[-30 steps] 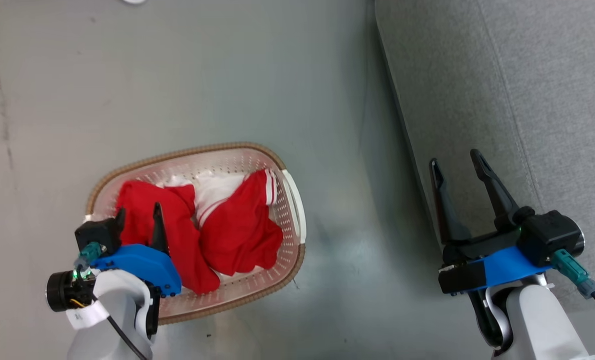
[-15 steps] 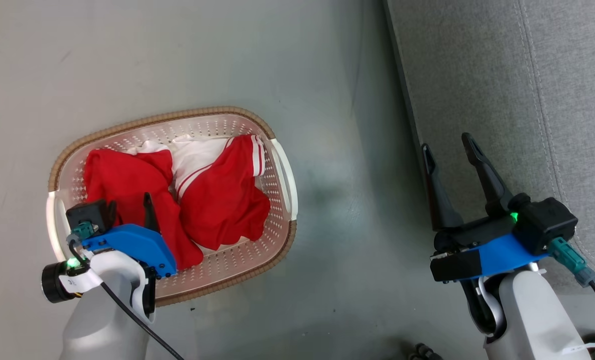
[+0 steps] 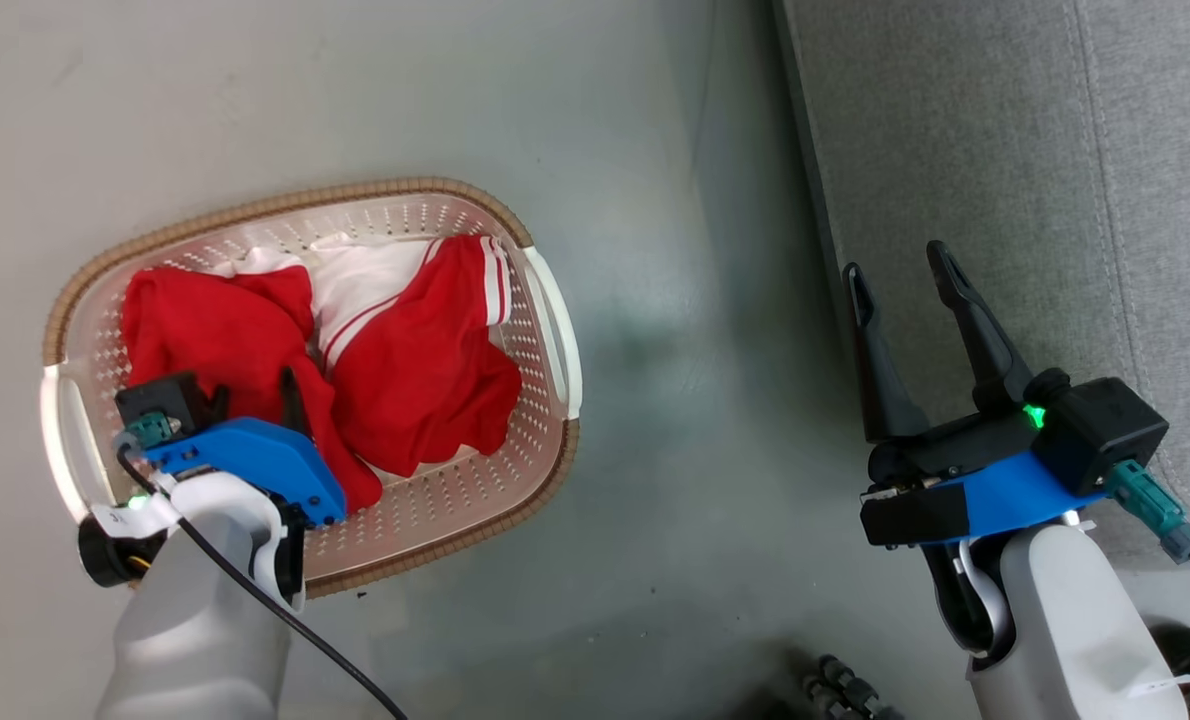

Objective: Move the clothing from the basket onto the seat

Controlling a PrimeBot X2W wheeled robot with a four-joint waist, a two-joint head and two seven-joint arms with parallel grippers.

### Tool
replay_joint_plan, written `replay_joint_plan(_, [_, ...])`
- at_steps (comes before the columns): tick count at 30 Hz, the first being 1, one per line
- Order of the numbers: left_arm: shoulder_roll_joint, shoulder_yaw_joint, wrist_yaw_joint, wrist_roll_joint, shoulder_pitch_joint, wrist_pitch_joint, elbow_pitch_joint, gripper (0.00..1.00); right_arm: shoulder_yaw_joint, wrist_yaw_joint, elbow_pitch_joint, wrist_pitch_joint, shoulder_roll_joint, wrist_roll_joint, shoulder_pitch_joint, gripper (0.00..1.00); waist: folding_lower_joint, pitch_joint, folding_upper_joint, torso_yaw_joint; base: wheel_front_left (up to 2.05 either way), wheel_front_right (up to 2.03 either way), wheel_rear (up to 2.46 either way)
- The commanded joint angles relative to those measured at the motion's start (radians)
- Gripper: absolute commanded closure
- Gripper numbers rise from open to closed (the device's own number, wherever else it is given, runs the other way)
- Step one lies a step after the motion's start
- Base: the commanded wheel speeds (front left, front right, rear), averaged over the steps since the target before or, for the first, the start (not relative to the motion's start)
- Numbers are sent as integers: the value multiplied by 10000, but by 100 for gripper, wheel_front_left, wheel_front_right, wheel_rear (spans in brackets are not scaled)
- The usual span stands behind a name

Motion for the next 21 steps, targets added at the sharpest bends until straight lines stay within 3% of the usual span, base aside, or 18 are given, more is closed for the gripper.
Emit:
replay_joint_plan(1, [102, -27, 90, 61, -229, -14, 71, 0, -24, 1, -66, -48, -11, 46, -144, 0, -1, 153, 0, -44, 0, 0, 0])
replay_joint_plan(9, [320, -292, 800, 314, -794, -39, 482, 0, 110, 1, -187, -51, -11, 198, -184, 0, -1, 684, 0, -136, 0, 0, 0])
replay_joint_plan(18, [440, -496, 1130, 421, -1169, -111, 734, 0, 241, 1, -151, -51, -11, 361, -299, 0, -1, 1017, 0, -192, 0, 0, 0])
replay_joint_plan(19, [452, -521, 1129, 429, -1193, -126, 754, 41, 261, 1, -137, -52, -11, 378, -310, 0, -1, 1009, 0, -195, 0, 0, 0])
replay_joint_plan(20, [467, -554, 1115, 450, -1207, -140, 777, 62, 278, 1, -124, -52, -11, 401, -315, 0, -1, 995, 0, -199, 0, 0, 0])
replay_joint_plan(21, [481, -587, 1105, 474, -1213, -155, 797, 100, 294, 1, -108, -52, -11, 425, -312, 0, -1, 980, 0, -203, 0, 0, 0])
